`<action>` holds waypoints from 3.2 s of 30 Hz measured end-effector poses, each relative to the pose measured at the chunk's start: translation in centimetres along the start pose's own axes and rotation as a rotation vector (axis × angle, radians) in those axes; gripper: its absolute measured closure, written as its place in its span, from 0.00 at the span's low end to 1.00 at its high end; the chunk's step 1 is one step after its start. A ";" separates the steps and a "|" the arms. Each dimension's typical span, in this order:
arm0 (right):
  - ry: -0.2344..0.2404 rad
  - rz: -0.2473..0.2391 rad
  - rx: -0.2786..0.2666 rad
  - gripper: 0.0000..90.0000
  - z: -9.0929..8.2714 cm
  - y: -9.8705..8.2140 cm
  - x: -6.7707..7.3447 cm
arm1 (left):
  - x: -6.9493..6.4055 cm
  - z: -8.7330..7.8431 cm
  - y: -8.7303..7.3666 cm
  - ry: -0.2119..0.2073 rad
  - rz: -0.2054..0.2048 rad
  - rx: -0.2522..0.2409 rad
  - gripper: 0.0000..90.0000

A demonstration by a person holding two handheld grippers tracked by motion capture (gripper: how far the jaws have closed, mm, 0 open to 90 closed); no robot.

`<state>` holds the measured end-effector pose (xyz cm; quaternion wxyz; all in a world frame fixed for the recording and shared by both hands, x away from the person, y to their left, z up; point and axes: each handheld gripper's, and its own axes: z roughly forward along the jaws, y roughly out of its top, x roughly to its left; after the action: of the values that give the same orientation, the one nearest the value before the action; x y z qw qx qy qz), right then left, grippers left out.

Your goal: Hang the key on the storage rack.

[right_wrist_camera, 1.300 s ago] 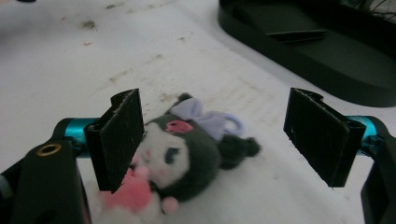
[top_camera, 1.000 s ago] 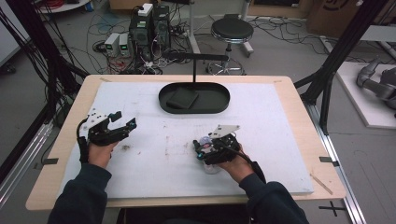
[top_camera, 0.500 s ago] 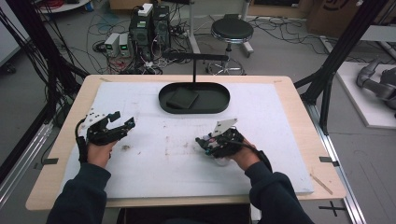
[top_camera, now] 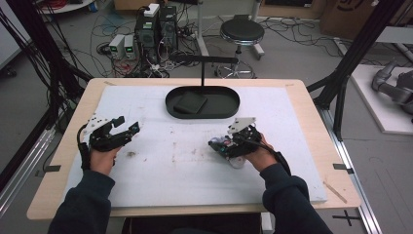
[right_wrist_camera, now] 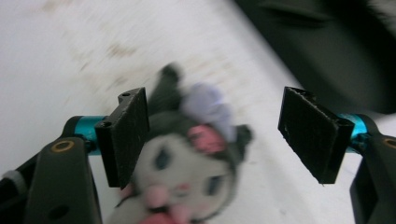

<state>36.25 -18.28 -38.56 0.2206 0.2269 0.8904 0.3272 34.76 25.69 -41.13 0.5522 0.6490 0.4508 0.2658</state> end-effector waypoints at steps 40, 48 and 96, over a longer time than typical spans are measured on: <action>0.005 0.200 -0.065 0.33 -0.9 -1.7 -1.0 | -0.2 0.0 0.1 -0.007 0.016 -0.026 0.24; -0.038 0.189 -0.146 0.33 -2.7 1.4 -5.0 | -0.2 0.1 0.0 -0.013 0.017 -0.015 0.24; -0.350 0.365 0.031 0.35 1.6 7.1 -17.3 | 0.3 0.2 -0.2 -0.031 -0.018 -0.005 0.24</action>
<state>52.74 -22.16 -30.58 0.3053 0.4406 0.7877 0.3036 35.00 25.84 -41.37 0.5630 0.6475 0.4474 0.2521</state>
